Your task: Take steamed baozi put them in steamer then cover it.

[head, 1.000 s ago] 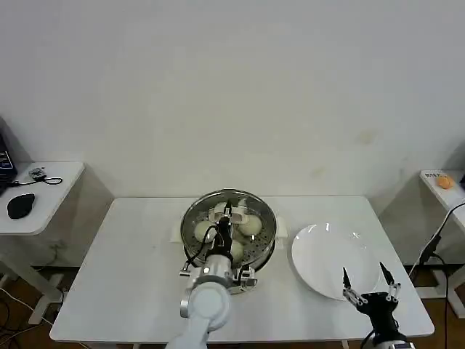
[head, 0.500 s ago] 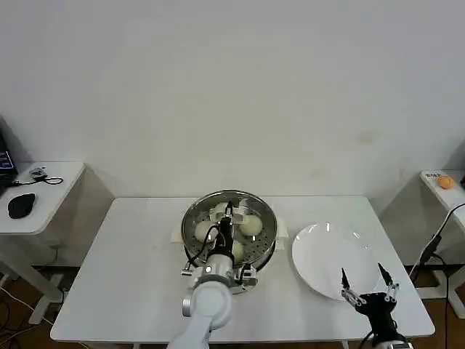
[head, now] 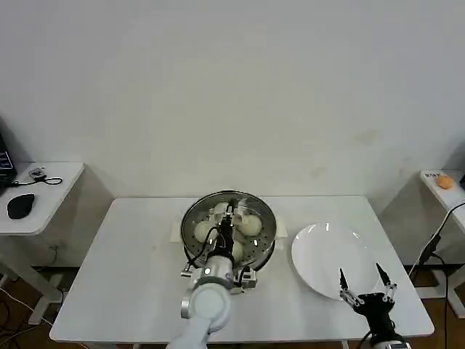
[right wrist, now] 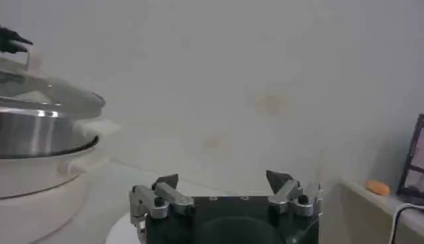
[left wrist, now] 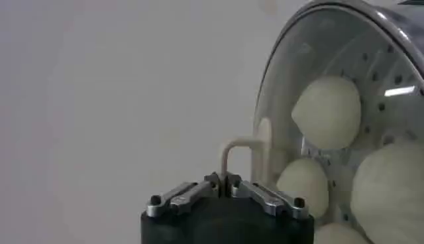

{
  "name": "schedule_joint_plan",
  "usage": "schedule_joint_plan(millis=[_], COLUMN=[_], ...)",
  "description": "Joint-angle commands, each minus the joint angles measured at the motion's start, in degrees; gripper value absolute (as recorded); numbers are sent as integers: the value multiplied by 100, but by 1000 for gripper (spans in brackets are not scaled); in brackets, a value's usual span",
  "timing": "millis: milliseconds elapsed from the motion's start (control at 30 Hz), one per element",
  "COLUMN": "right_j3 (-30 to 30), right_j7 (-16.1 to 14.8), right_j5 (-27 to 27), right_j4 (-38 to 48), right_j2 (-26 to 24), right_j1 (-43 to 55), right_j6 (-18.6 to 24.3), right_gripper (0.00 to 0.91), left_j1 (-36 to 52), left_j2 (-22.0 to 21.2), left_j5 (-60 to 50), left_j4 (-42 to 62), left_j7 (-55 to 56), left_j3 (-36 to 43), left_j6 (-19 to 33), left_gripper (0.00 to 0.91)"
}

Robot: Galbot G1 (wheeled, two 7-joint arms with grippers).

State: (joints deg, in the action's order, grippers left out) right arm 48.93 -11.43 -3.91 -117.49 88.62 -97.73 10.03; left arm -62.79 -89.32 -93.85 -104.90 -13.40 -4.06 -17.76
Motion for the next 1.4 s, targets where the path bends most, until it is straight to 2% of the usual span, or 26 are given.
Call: schedule_joint_plan(millis=[33, 567, 800, 900, 967, 1000, 1067, 1100, 1133, 1200, 1267, 1367, 1400], right_j3=[-32, -79, -121, -114, -115, -130, -147, -164, -184, -221, -269, -304, -324], right_j7=[1, 23, 26, 25, 26, 24, 23, 14, 15, -1, -22, -46, -46], right_j5=[-22, -62, -64, -41, -23, -2, 26, 69, 108, 193, 305, 430, 540], right_j4=[-8, 23, 66, 66, 74, 71, 57, 46, 45, 57, 41, -4, -29], right_j2=[10, 15, -12, -32, -51, -62, -67, -74, -104, -163, -235, -322, -366], right_j1=[1, -24, -46, -56, -76, -96, -132, -166, -209, -283, -372, -444, -489], right_j6=[3, 9, 5, -4, -8, -12, -20, -30, -59, -83, -125, -138, -142], right_gripper=[907, 907, 907, 907, 907, 907, 907, 907, 907, 907, 907, 907, 907], left_j1=[-86, -775, -1204, -1614, -1914, -2069, -2250, -2373, -2446, -2630, -2788, -3104, -3190], left_j2=[67, 801, 1348, 1660, 1881, 1942, 1895, 1815, 1806, 1835, 1822, 1837, 1762], left_j5=[21, 753, 2034, 3219, 4322, 5264, 6539, 7604, 8228, 9358, 10149, 10383, 10611], left_j4=[-209, -1400, -2141, -2422, -2413, -2308, -2059, -1720, -1467, -1057, -839, -689, -696], left_j7=[-10, 73, 387, 655, 1004, 1188, 1588, 1685, 1881, 2242, 2354, 2305, 2239], left_j3=[-25, -85, -425, -916, -1346, -1632, -2097, -2518, -2708, -3011, -3298, -3623, -3692], left_j6=[10, 206, 361, 536, 776, 954, 1350, 1943, 2288, 2654, 2977, 3176, 3093], left_gripper=[907, 907, 907, 907, 907, 907, 907, 907, 907, 907, 907, 907, 907])
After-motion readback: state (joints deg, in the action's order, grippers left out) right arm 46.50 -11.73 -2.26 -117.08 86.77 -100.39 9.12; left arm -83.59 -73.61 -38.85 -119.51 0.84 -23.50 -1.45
